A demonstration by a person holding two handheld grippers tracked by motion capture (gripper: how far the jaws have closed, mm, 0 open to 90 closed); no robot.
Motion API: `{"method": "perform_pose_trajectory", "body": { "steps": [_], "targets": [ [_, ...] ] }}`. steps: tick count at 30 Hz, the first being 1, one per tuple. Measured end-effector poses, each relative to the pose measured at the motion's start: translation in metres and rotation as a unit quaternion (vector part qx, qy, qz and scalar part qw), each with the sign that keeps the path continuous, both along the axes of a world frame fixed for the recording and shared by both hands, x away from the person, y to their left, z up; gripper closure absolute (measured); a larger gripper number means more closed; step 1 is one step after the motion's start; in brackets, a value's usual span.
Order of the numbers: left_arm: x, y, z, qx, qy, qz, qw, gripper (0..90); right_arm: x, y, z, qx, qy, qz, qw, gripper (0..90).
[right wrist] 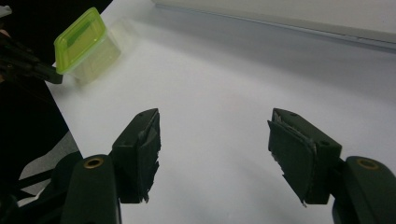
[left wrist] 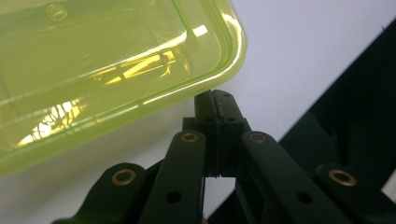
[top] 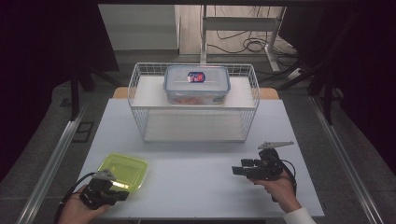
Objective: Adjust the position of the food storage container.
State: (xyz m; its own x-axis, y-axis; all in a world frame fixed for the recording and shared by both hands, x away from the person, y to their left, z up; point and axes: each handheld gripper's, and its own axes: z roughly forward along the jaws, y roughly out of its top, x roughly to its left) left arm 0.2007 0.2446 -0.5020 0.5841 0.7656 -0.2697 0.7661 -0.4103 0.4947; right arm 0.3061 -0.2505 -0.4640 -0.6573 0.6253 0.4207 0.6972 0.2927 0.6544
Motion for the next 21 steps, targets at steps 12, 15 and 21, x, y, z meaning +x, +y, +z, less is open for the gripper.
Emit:
{"method": "perform_pose_trajectory", "body": {
  "steps": [12, 15, 21],
  "targets": [
    [0.001, -0.009, 0.008, -0.019, -0.006, 0.007, 0.9998, 89.9, 0.0, -0.003, -0.001, 0.001, 0.0, -0.004, 1.0, 34.1],
    [-0.001, 0.008, 0.02, -0.032, -0.017, 0.021, 0.9991, 89.8, 0.0, -0.005, -0.001, 0.002, 0.001, -0.01, 0.9999, 33.8],
    [0.007, 0.066, 0.04, -0.064, -0.041, 0.101, 0.992, 89.9, 0.002, -0.007, 0.0, 0.006, 0.0, -0.017, 0.9998, 33.6]
  ]
}}
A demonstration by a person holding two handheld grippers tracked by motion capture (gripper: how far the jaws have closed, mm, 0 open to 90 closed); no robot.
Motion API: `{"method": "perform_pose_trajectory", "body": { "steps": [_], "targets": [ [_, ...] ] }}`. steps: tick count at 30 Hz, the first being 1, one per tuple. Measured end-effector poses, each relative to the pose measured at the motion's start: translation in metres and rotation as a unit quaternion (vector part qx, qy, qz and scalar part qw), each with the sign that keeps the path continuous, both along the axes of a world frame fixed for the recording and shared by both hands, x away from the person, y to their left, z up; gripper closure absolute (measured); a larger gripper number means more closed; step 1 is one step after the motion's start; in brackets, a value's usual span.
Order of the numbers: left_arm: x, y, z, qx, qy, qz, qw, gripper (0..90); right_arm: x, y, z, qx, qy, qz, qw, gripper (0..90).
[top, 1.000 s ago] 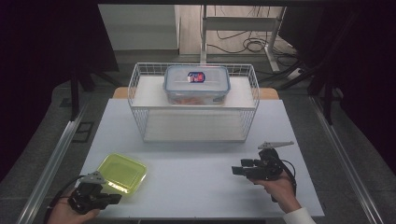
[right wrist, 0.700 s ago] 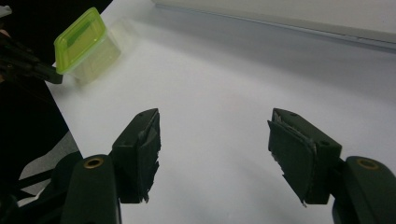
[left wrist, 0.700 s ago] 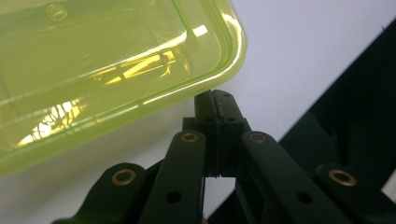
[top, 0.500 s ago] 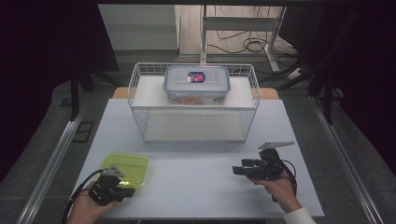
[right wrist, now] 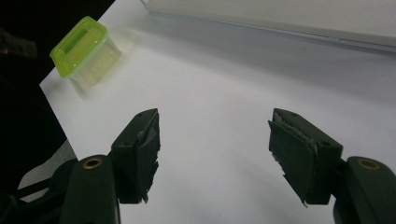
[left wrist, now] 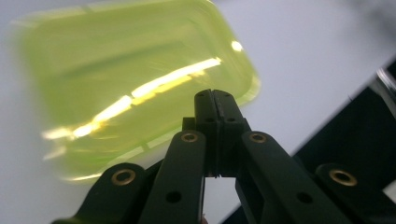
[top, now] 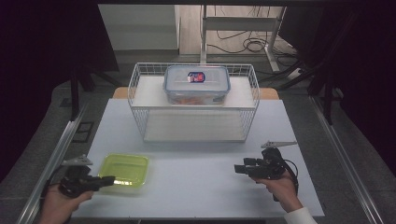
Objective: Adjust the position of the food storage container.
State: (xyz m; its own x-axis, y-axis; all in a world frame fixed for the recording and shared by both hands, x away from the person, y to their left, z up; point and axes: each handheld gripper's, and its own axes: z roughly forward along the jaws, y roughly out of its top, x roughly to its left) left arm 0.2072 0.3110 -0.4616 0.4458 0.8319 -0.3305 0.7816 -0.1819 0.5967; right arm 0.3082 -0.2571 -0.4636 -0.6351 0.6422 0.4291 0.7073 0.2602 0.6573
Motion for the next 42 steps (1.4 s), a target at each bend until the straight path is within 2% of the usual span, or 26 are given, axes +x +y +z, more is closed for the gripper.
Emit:
{"method": "perform_pose_trajectory", "body": {
  "steps": [3, 5, 7, 9, 11, 13, 14, 20, 26, 31, 32, 34, 35, 38, 42],
  "targets": [
    [0.01, 0.022, -0.003, 0.022, 0.007, 0.041, 0.9989, 90.0, 0.001, 0.001, 0.0, -0.001, 0.0, 0.0, 1.0, 33.1],
    [0.016, 0.032, -0.007, 0.033, 0.012, 0.06, 0.9976, 90.0, 0.001, 0.002, 0.0, -0.002, 0.0, -0.001, 1.0, 32.7],
    [0.024, 0.039, -0.015, 0.054, 0.021, 0.079, 0.9952, 90.0, 0.001, 0.002, -0.001, -0.004, 0.0, -0.001, 1.0, 32.5],
    [0.03, 0.043, -0.024, 0.063, 0.033, 0.085, 0.9938, 90.0, 0.001, 0.003, -0.001, -0.006, 0.0, -0.001, 1.0, 32.3],
    [0.037, 0.043, -0.035, 0.082, 0.05, 0.087, 0.9916, 90.0, 0.001, 0.003, -0.001, -0.006, -0.001, -0.001, 1.0, 32.1],
    [0.04, 0.04, -0.041, 0.076, 0.06, 0.079, 0.9921, 90.0, 0.0, 0.003, -0.001, -0.007, -0.003, -0.001, 1.0, 31.9],
    [0.04, 0.037, -0.043, 0.069, 0.064, 0.073, 0.9929, 90.0, 0.0, 0.003, 0.0, -0.007, -0.003, -0.002, 1.0, 31.8],
    [0.042, 0.019, -0.043, 0.07, 0.065, 0.05, 0.9941, 90.0, -0.001, 0.0, 0.0, -0.005, -0.004, -0.006, 1.0, 31.7],
    [0.044, -0.011, -0.042, 0.064, 0.068, 0.017, 0.9955, 90.0, -0.002, 0.0, 0.001, -0.003, -0.009, -0.006, 0.9999, 31.8],
    [0.047, -0.043, -0.043, 0.061, 0.068, -0.008, 0.9958, 89.9, -0.002, 0.001, 0.002, -0.005, -0.005, -0.006, 1.0, 31.7],
    [0.048, -0.052, -0.041, 0.065, 0.068, -0.023, 0.9953, 89.9, -0.002, 0.001, 0.002, -0.005, -0.008, -0.004, 0.9999, 31.7],
    [0.051, -0.063, -0.04, 0.061, 0.068, -0.034, 0.9953, 89.9, -0.002, 0.001, 0.002, -0.005, -0.009, -0.004, 0.9999, 31.7],
    [0.052, -0.07, -0.04, 0.056, 0.067, -0.032, 0.9957, 89.9, -0.002, 0.001, 0.002, -0.005, -0.009, -0.003, 0.9999, 31.7],
    [0.056, -0.087, -0.039, 0.061, 0.07, -0.051, 0.9944, 89.9, -0.003, 0.002, 0.002, -0.006, -0.007, -0.002, 1.0, 31.7],
    [0.064, -0.105, -0.04, 0.061, 0.069, -0.059, 0.994, 89.8, -0.003, 0.002, 0.002, -0.007, -0.007, -0.001, 1.0, 31.7]
  ]
}}
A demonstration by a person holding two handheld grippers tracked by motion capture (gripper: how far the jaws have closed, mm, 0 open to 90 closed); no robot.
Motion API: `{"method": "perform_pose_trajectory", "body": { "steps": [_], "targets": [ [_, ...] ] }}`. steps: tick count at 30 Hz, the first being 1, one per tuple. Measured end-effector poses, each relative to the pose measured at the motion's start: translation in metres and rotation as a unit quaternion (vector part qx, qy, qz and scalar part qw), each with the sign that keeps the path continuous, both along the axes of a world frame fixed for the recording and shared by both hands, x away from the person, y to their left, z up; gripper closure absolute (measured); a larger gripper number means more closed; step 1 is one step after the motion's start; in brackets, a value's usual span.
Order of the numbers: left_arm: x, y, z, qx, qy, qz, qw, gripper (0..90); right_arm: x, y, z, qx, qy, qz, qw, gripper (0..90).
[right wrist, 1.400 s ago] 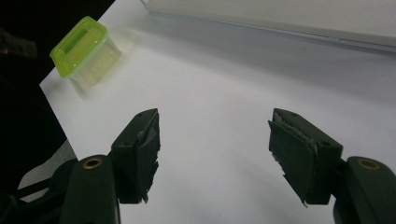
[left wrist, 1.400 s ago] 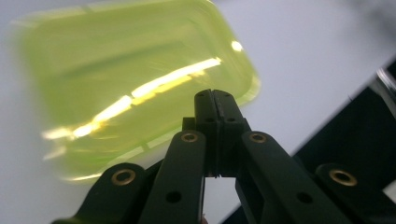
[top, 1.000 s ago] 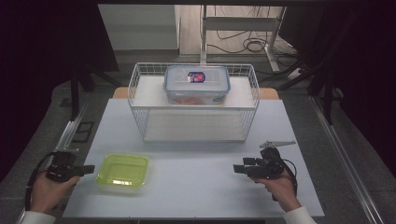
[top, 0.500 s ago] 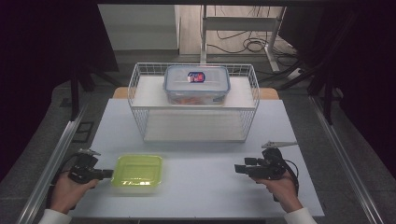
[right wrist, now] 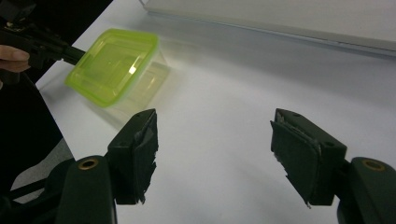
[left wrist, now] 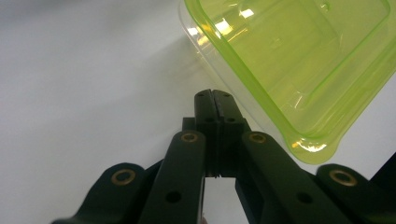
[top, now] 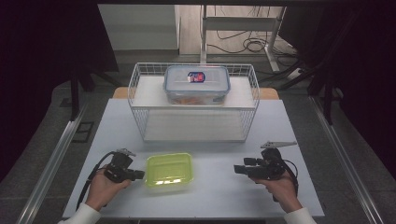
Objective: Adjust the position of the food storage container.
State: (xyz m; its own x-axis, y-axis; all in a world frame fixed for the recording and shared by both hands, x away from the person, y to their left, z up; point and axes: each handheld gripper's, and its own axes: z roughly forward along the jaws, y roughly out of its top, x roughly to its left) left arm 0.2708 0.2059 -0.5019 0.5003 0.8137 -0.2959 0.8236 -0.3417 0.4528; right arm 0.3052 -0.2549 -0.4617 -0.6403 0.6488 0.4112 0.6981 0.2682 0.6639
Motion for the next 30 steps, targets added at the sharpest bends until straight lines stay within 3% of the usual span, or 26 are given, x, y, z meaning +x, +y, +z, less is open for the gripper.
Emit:
{"method": "perform_pose_trajectory", "body": {
  "steps": [6, 17, 23, 26, 28, 30],
  "targets": [
    [0.014, -0.016, 0.001, -0.01, -0.007, 0.005, 0.9999, 89.8, 0.0, 0.001, -0.001, -0.002, -0.003, 0.004, 1.0, 31.7],
    [0.02, -0.047, 0.001, -0.016, -0.007, -0.025, 0.9995, 89.7, 0.0, 0.003, -0.004, -0.008, 0.004, 0.006, 0.9999, 31.7],
    [0.022, -0.049, 0.0, -0.02, -0.005, -0.023, 0.9995, 88.9, 0.0, 0.005, -0.005, -0.01, 0.005, 0.008, 0.9999, 31.6],
    [0.02, -0.041, 0.003, -0.025, -0.018, -0.013, 0.9994, 84.8, 0.0, 0.005, -0.006, -0.011, 0.004, 0.006, 0.9999, 30.9],
    [0.017, -0.032, 0.006, -0.048, -0.027, 0.006, 0.9985, 79.3, -0.001, 0.005, -0.005, -0.009, 0.001, 0.003, 1.0, 30.3],
    [0.014, -0.022, 0.01, -0.091, -0.027, 0.015, 0.9954, 69.3, -0.001, 0.004, -0.006, -0.005, 0.002, 0.001, 1.0, 29.3]
  ]
}}
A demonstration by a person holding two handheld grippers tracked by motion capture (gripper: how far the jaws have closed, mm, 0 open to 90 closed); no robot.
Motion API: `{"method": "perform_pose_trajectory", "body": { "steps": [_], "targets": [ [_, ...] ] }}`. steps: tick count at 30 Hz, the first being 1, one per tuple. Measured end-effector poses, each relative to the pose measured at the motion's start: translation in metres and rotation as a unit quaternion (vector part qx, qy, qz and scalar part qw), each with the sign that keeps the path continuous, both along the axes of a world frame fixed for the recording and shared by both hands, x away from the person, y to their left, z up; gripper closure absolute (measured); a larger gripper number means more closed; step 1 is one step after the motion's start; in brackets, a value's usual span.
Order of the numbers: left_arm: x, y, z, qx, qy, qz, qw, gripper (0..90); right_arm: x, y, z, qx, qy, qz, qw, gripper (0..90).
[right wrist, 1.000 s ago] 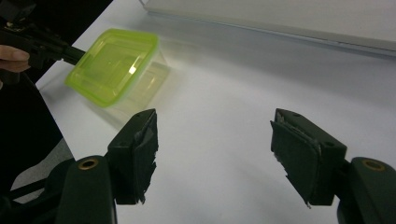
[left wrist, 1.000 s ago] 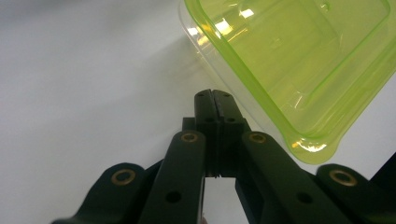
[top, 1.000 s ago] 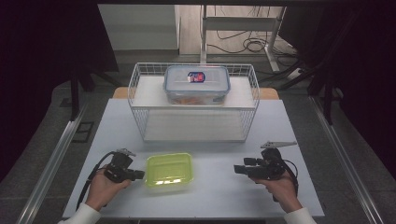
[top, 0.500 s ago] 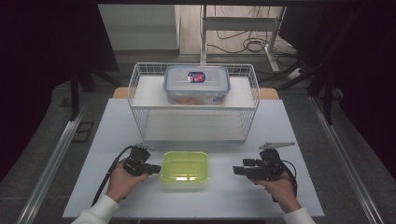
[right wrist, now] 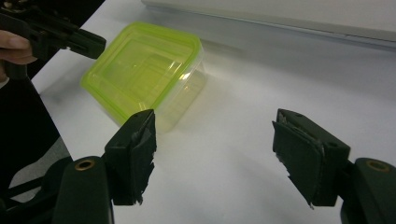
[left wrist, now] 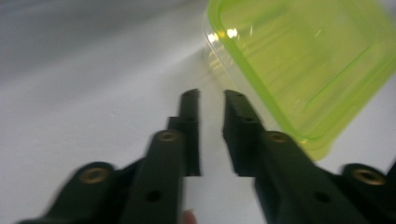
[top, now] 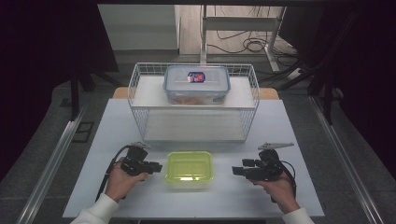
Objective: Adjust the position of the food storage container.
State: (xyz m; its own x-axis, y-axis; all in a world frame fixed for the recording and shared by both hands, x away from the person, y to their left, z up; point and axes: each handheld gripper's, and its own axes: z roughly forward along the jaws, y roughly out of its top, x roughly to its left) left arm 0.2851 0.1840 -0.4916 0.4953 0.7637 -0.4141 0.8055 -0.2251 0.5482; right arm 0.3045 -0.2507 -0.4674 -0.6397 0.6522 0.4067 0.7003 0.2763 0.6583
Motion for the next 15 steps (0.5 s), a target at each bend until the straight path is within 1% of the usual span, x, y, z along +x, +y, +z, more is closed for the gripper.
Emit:
{"method": "perform_pose_trajectory", "body": {
  "steps": [2, 3, 5, 6, 7, 8, 9, 10, 15],
  "targets": [
    [-0.004, 0.008, 0.004, -0.04, -0.003, 0.015, 0.9991, 59.4, 0.0, 0.0, -0.001, 0.003, 0.002, -0.003, 1.0, 27.5],
    [-0.005, 0.01, 0.006, -0.05, -0.004, 0.018, 0.9986, 53.2, 0.0, 0.0, -0.001, 0.004, 0.002, -0.007, 1.0, 26.3],
    [-0.008, 0.016, 0.009, -0.082, -0.002, 0.024, 0.9963, 44.6, 0.0, 0.001, -0.002, 0.007, 0.001, -0.009, 0.9999, 25.8],
    [-0.009, 0.018, 0.011, -0.098, -0.002, 0.026, 0.9948, 40.4, -0.001, 0.001, -0.002, 0.008, -0.001, -0.009, 0.9999, 25.4],
    [-0.01, 0.02, 0.011, -0.108, -0.002, 0.028, 0.9938, 37.4, -0.002, 0.002, -0.002, 0.009, -0.004, -0.011, 0.9999, 24.8],
    [-0.011, 0.021, 0.012, -0.113, -0.002, 0.029, 0.9931, 34.4, -0.002, 0.002, -0.002, 0.008, -0.007, -0.013, 0.9999, 24.6],
    [-0.013, 0.022, 0.012, -0.116, -0.006, 0.032, 0.9927, 31.4, -0.003, 0.003, -0.002, 0.006, -0.009, -0.013, 0.9999, 24.5],
    [-0.013, 0.023, 0.012, -0.118, -0.006, 0.03, 0.9925, 29.7, -0.003, 0.003, -0.002, 0.009, -0.009, -0.012, 0.9998, 24.5],
    [-0.016, 0.024, 0.01, -0.118, -0.007, 0.027, 0.9926, 26.7, -0.003, 0.004, -0.002, 0.014, -0.007, -0.012, 0.9998, 24.6]
  ]
}}
